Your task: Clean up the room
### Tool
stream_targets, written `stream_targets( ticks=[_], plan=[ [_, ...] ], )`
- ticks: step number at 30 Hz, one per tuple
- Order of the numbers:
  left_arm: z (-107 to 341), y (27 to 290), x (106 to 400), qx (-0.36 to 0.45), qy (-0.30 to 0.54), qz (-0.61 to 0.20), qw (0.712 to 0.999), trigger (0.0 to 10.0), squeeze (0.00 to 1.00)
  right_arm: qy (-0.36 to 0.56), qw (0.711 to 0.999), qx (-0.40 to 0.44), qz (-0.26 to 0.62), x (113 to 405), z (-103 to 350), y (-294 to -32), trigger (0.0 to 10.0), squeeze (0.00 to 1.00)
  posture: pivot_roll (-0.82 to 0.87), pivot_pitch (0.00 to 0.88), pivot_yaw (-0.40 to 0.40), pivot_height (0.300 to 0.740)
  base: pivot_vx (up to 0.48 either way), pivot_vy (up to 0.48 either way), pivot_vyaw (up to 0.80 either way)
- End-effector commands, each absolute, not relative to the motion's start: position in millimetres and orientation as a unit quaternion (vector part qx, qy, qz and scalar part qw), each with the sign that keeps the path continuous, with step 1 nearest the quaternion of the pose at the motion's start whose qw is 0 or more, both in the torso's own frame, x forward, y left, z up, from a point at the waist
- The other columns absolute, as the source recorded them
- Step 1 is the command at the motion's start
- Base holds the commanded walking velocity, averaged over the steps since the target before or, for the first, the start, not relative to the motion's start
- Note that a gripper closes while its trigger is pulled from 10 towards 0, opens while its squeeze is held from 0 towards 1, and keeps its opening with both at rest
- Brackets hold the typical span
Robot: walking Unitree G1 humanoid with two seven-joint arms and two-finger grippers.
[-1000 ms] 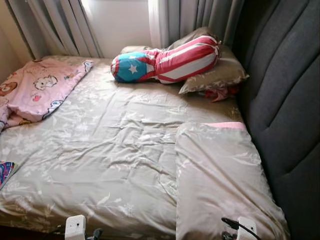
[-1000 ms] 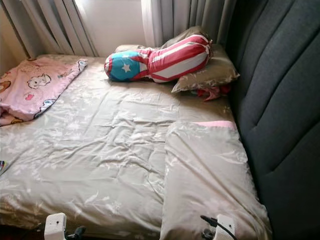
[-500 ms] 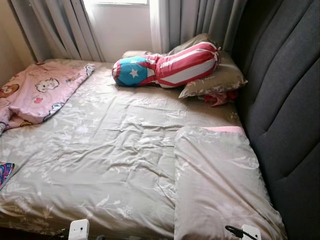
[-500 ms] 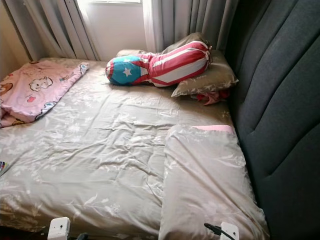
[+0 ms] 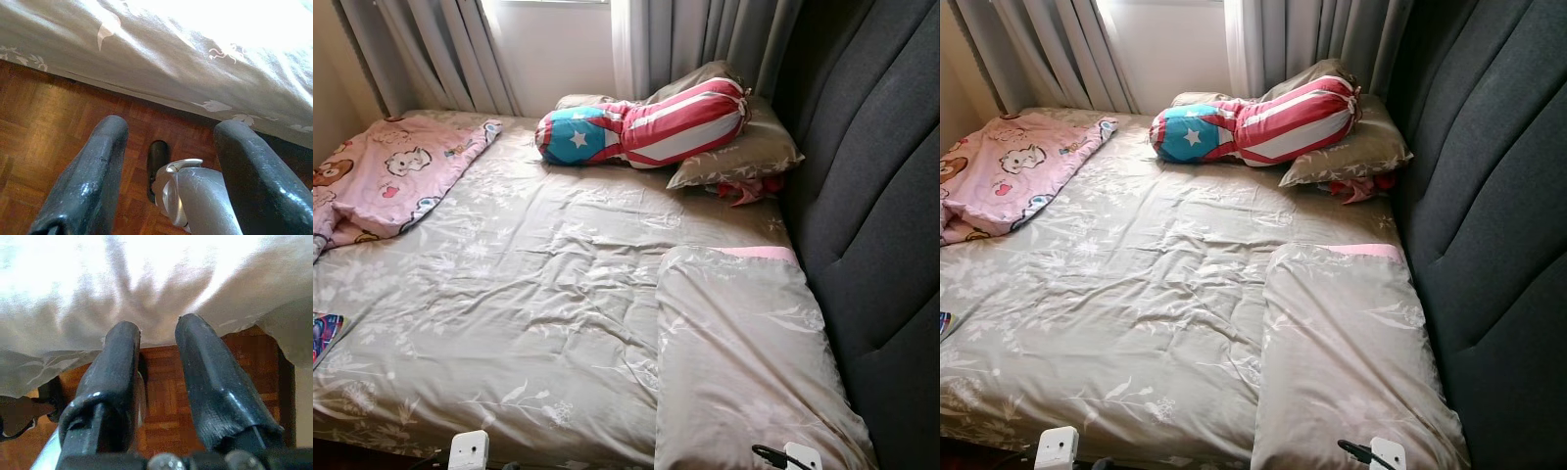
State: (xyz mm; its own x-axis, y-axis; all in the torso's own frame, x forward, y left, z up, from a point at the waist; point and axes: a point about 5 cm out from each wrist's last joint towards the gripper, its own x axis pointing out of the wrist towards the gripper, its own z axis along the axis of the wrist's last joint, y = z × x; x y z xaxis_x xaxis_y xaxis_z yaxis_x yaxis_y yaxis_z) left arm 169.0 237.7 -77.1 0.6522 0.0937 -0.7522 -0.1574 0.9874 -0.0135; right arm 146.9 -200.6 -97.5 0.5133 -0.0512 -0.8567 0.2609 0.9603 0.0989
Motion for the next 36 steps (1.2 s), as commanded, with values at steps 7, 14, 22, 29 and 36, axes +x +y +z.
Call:
stream_targets(
  ticks=[7,14,22,29,36],
  plan=[
    [-79,239,166,-0.021,0.428,0.065,0.901,10.0,0.0,0.492,0.866,0.073,-0.049,151,-98,-186,10.0,0.0,0.04,0.0,-0.026,0.74,0.0,0.457,0.34],
    [-77,241,169,-0.016,0.427,0.063,0.902,10.0,0.0,0.492,0.864,0.091,-0.052,154,-98,-176,10.0,0.0,0.03,0.0,-0.028,0.74,0.0,0.465,0.23],
    [-76,242,170,-0.013,0.426,0.065,0.902,10.0,0.0,0.491,0.864,0.094,-0.057,153,-99,-174,10.0,0.0,0.04,0.0,-0.025,0.74,0.0,0.465,0.0],
    [-77,244,169,-0.01,0.428,0.065,0.901,10.0,0.0,0.493,0.863,0.095,-0.056,152,-99,-173,10.0,0.0,0.03,0.0,-0.017,0.74,0.0,0.465,0.0],
    [-77,244,168,-0.009,0.43,0.062,0.901,10.0,0.0,0.497,0.861,0.091,-0.056,150,-100,-175,10.0,0.0,0.03,0.0,-0.016,0.74,0.0,0.466,0.0]
  ],
)
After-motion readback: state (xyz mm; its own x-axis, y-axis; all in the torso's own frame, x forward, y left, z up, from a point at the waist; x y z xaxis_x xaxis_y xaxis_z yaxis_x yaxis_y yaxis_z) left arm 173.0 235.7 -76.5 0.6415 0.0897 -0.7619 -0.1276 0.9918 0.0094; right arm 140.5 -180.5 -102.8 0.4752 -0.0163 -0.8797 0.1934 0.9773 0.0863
